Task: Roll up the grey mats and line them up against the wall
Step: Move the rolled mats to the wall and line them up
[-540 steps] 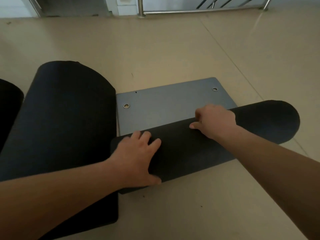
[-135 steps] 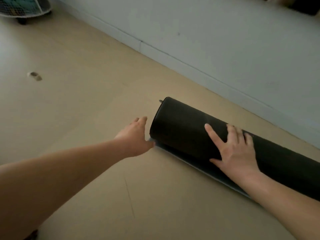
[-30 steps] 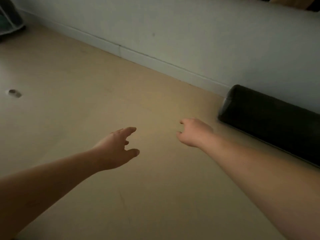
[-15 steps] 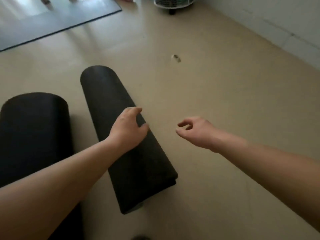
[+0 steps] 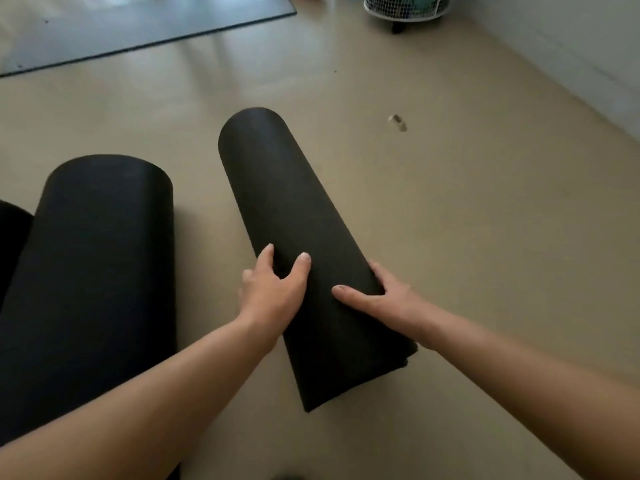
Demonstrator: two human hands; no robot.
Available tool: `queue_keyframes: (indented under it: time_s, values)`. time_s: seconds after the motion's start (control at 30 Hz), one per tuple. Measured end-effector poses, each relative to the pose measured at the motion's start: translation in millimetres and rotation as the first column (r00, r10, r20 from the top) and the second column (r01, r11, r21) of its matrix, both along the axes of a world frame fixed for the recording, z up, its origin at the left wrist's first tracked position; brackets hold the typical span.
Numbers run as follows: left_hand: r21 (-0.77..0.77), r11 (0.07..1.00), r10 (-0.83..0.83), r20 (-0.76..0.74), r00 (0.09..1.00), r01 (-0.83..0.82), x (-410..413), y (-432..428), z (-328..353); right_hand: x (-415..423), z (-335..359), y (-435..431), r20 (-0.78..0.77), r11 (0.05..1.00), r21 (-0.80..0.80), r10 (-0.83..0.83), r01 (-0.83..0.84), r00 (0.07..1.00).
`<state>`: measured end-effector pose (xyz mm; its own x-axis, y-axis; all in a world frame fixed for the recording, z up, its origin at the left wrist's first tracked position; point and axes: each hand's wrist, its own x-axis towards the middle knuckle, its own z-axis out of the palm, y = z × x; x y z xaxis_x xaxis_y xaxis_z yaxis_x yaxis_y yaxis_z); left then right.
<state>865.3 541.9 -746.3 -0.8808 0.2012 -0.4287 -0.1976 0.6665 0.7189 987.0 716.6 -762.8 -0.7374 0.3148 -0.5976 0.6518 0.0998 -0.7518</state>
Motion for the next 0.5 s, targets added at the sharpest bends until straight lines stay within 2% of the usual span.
queue_keyframes:
  time_s: [0.03, 0.07, 0.1, 0.17, 0.23, 0.33, 0.4, 0.5]
  values:
    - [0.031, 0.999, -0.027, -0.030, 0.999, 0.028, 0.5, 2.3, -1.3, 5.4, 1.0, 7.2, -0.011, 0.997, 0.006, -0.083, 0.083, 0.996]
    - [0.054, 0.997, -0.052, -0.033, 0.998, 0.053, 0.2, 4.6, -2.9, 10.6, 0.7, 17.0, -0.044, 0.983, 0.079, -0.163, 0.166, 0.986]
    - [0.072, 0.995, -0.068, 0.016, 0.998, 0.066, 0.4, 7.7, -2.4, 15.2, 0.5, 29.3, -0.084, 0.958, 0.186, -0.207, 0.219, 0.975]
    - [0.125, 0.992, -0.062, 0.225, 0.972, 0.035, 4.6, 20.0, -1.3, 21.2, 4.7, 54.0, -0.147, 0.918, 0.303, -0.218, 0.254, 0.965]
    - [0.242, 0.969, -0.047, 0.387, 0.921, -0.052, 13.6, 39.6, -1.0, 25.7, 12.0, 69.8, -0.117, 0.946, 0.229, -0.206, 0.228, 0.971]
    - [0.357, 0.930, -0.062, 0.379, 0.923, -0.085, 28.1, 63.6, -2.3, 37.7, 16.5, 82.1, -0.051, 0.972, 0.126, -0.192, 0.197, 0.980]
    - [0.351, 0.935, -0.087, 0.352, 0.932, -0.045, 32.5, 72.4, -2.0, 46.7, 12.7, 89.2, -0.006, 0.971, 0.068, -0.230, 0.230, 0.973]
    - [0.321, 0.945, -0.085, 0.438, 0.895, -0.067, 37.9, 83.8, -2.0, 64.6, 0.3, 97.9, 0.051, 0.954, -0.034, -0.295, 0.296, 0.954]
